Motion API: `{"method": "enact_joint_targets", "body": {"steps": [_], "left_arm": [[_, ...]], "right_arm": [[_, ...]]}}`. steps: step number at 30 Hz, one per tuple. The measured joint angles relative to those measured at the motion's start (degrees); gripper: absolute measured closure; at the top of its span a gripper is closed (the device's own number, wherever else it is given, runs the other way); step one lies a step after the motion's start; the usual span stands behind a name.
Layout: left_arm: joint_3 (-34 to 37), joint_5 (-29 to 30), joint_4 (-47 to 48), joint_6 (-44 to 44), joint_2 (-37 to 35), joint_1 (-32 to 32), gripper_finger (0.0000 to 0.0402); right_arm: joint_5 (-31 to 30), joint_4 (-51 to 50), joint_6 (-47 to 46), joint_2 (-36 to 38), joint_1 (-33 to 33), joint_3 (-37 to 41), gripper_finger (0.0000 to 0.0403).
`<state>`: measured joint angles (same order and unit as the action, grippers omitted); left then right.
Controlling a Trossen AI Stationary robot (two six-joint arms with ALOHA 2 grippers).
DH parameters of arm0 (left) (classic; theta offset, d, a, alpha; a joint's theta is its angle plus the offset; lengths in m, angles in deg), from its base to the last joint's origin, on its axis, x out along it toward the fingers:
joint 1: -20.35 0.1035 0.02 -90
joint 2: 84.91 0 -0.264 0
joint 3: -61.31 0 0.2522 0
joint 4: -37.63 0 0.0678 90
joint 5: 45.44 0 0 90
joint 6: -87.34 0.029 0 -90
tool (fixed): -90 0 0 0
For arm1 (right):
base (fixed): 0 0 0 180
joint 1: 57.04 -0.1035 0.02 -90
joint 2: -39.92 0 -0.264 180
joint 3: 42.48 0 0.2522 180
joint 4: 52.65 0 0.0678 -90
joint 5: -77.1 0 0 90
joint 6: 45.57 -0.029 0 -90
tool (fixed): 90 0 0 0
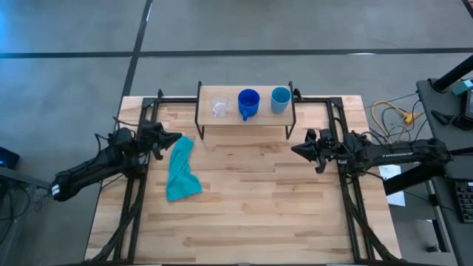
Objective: Stack small to large cups/mugs on shelf
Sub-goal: Return to Home Position
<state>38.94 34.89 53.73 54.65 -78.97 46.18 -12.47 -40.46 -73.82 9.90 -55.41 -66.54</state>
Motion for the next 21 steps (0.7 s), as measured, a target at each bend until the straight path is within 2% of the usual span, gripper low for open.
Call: {"method": "enact_joint_targets", "body": {"steps": [14, 21], "left_arm": [[7.45, 1.95, -7.89, -1.37, -0.04, 0.04, 0.0402], [8.12, 6.02, -7.55, -1.50, 0.20, 0.04, 0.0402]], "right_arm": [[-0.80, 0.53, -0.65, -0.02, 0.00, 3.72, 0.0394], [-6.99, 0.64, -1.58, 0.00, 0.02, 6.12, 0.0394]]}}
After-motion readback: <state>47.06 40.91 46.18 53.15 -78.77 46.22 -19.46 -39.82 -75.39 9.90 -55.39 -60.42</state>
